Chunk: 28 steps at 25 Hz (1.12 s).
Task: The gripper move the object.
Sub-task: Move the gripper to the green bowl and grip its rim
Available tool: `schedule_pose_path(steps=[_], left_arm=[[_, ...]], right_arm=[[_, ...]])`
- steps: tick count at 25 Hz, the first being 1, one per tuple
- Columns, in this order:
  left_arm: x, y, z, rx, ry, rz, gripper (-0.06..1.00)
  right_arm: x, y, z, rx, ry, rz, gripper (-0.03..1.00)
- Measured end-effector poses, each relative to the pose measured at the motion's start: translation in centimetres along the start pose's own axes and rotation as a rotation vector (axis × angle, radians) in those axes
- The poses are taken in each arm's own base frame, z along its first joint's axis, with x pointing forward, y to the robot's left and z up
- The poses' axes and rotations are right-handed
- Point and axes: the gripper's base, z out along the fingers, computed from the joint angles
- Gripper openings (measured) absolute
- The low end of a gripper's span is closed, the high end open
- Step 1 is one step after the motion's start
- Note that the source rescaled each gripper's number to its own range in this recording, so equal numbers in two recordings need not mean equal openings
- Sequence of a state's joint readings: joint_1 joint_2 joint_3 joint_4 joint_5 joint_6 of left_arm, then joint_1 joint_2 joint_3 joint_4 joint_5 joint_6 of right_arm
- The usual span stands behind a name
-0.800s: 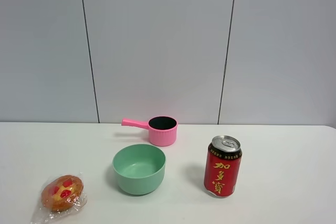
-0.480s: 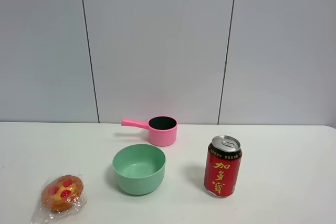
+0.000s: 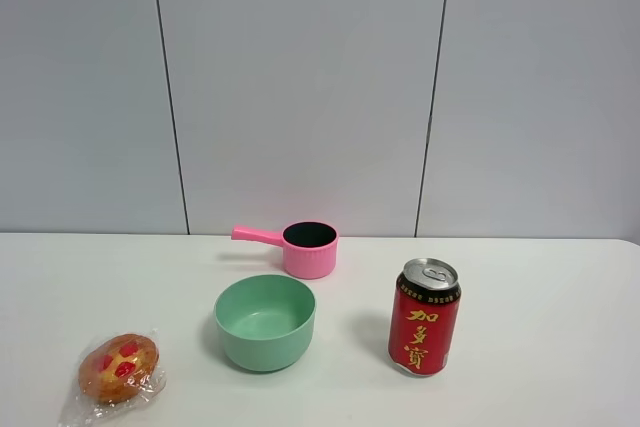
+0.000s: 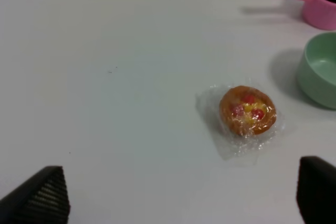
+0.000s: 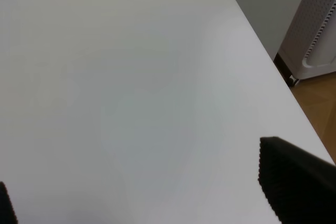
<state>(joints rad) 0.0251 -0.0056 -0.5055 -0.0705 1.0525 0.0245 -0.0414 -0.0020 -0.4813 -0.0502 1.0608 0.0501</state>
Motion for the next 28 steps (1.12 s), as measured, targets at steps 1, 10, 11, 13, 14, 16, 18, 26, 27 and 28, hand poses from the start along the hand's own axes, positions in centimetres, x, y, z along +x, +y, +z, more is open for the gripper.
schedule_pose_path(steps=[1, 10, 11, 13, 14, 16, 18, 26, 27, 28], left_arm=[[0.00, 0.00, 0.00, 0.000, 0.000, 0.000, 1.00], [0.00, 0.00, 0.00, 0.000, 0.000, 0.000, 1.00], [0.00, 0.00, 0.00, 0.000, 0.000, 0.000, 1.00], [0.00, 0.00, 0.00, 0.000, 0.000, 0.000, 1.00], [0.00, 0.00, 0.00, 0.000, 0.000, 0.000, 1.00], [0.00, 0.00, 0.00, 0.000, 0.000, 0.000, 1.00], [0.00, 0.00, 0.00, 0.000, 0.000, 0.000, 1.00], [0.00, 0.00, 0.00, 0.000, 0.000, 0.000, 1.00], [0.00, 0.00, 0.00, 0.000, 0.000, 0.000, 1.00], [0.00, 0.00, 0.00, 0.000, 0.000, 0.000, 1.00]], right_arm=[[0.00, 0.00, 0.00, 0.000, 0.000, 0.000, 1.00], [0.00, 0.00, 0.00, 0.000, 0.000, 0.000, 1.00], [0.00, 0.00, 0.00, 0.000, 0.000, 0.000, 1.00], [0.00, 0.00, 0.00, 0.000, 0.000, 0.000, 1.00], [0.00, 0.00, 0.00, 0.000, 0.000, 0.000, 1.00], [0.00, 0.00, 0.00, 0.000, 0.000, 0.000, 1.00], [0.00, 0.00, 0.00, 0.000, 0.000, 0.000, 1.00], [0.00, 0.01, 0.00, -0.001, 0.000, -0.001, 1.00], [0.00, 0.04, 0.00, -0.004, 0.000, -0.007, 1.00], [0.00, 0.15, 0.00, -0.016, -0.001, -0.022, 1.00]])
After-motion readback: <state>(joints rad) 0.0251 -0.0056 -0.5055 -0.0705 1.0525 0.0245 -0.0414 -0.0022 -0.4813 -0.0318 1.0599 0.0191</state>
